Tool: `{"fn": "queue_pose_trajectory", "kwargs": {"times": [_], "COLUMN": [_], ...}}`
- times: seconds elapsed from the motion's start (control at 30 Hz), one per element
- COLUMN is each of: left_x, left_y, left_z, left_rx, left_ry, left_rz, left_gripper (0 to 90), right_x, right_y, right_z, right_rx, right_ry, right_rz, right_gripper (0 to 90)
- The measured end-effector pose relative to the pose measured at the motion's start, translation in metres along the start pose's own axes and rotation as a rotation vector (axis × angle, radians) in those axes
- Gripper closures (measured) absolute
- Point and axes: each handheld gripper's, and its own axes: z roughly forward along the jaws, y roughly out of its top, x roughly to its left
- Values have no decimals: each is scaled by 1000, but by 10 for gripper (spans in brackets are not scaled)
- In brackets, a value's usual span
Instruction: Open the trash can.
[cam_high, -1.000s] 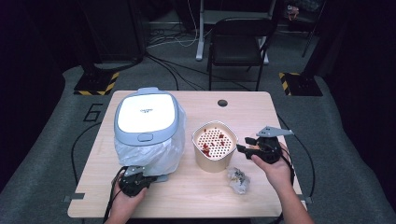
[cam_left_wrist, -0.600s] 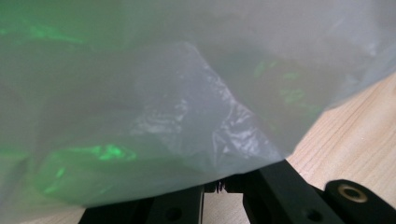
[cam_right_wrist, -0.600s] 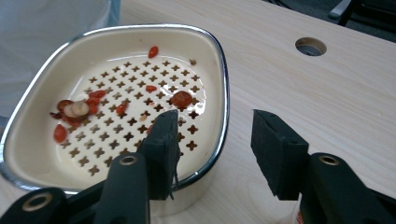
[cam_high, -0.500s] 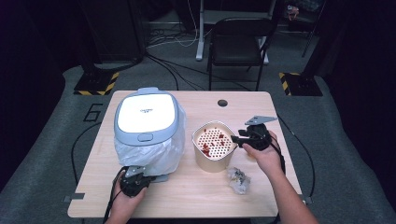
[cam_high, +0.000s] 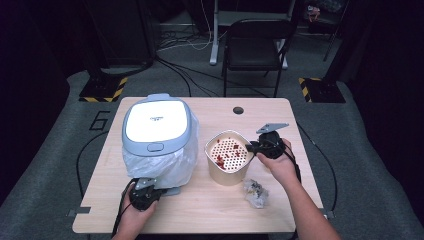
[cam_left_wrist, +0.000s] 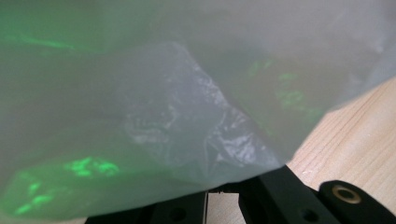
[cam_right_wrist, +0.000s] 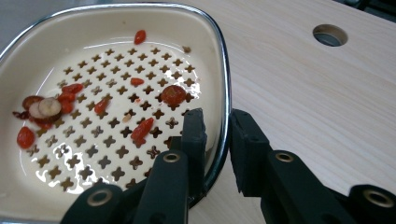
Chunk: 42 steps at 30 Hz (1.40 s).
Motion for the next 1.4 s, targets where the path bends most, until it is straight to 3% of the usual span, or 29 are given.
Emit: {"fn": "queue_pose_trajectory", "kwargs": {"times": [0.33, 0.57, 0.67, 0.7, 0.83, 1.13, 1.27, 1.4], "left_x": [-1, -2, -2, -2, -1, -1, -1, -1], "left_y": [-1, -4, -5, -5, -5, -5, -5, -5], "left_z": [2, 5, 6, 7, 8, 8, 8, 8], "left_rx": [5, 19, 47, 47, 42, 42, 43, 42], "left_ry": [6, 19, 24, 16, 2, 1, 2, 2], "left_rz": [8, 20, 38, 35, 31, 31, 32, 30], "left_gripper": [900, 900, 900, 900, 900, 900, 900, 900], "right_x": [16, 29, 31, 31, 35, 38, 39, 41], "right_y": [-2, -10, -11, -11, -11, -35, -51, -69], "right_z": [-3, -10, -13, -15, -39, -76, -82, -80], "right_rx": [18, 19, 10, -6, -71, -118, -100, -89], "right_ry": [75, 96, 95, 100, 91, 54, 28, 34], "right_rz": [-46, -64, -60, -53, -56, -32, -29, -9], "right_gripper": [810, 801, 721, 648, 527, 463, 435, 392]}}
